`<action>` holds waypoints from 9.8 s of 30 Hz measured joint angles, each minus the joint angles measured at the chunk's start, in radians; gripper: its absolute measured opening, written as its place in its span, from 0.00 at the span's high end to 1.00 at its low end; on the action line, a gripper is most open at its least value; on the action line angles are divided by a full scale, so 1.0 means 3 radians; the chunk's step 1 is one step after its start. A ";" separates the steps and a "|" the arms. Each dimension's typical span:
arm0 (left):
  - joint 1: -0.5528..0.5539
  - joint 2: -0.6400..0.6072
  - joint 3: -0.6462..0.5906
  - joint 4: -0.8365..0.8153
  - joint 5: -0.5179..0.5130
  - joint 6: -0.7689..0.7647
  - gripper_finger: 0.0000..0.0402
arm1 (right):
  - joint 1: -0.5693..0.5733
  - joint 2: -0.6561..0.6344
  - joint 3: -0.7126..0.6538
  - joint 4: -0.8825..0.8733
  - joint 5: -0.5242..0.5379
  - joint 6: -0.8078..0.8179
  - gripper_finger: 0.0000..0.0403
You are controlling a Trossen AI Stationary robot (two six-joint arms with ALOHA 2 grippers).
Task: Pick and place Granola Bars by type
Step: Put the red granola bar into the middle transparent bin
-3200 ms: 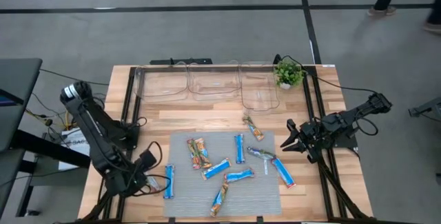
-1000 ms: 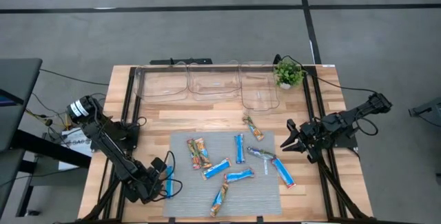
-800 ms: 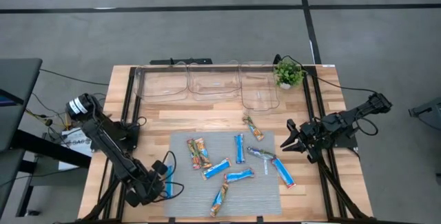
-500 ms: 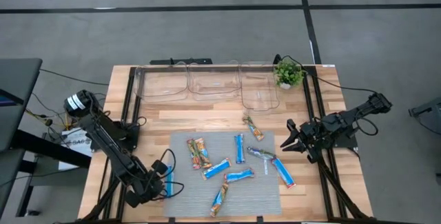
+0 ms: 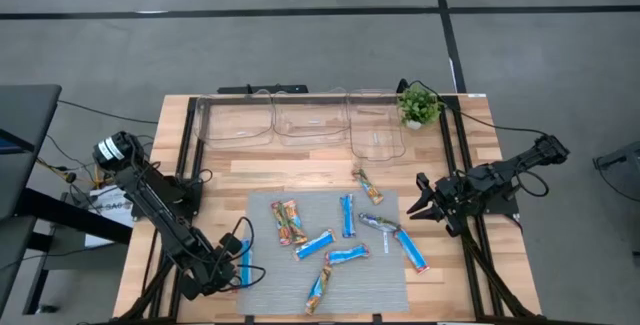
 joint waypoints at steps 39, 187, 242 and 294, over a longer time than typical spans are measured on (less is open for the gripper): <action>-0.0042 0.0403 0.0003 0.0220 -0.0208 -0.0028 0.70 | 0.0000 0.0000 0.0000 0.0001 -0.0004 -0.0001 0.85; 0.4714 0.1203 0.1913 0.0163 -0.0622 0.1253 0.66 | 0.0000 0.0001 0.0001 0.0001 -0.0003 -0.0001 0.85; 0.2947 0.0229 0.1911 -0.0126 0.0517 0.1884 0.66 | 0.0000 0.0001 0.0003 0.0001 -0.0003 -0.0001 0.85; 0.2147 0.0440 0.0213 0.0518 -0.0669 0.4022 0.66 | 0.0000 0.0001 0.0003 0.0000 0.0000 -0.0001 0.85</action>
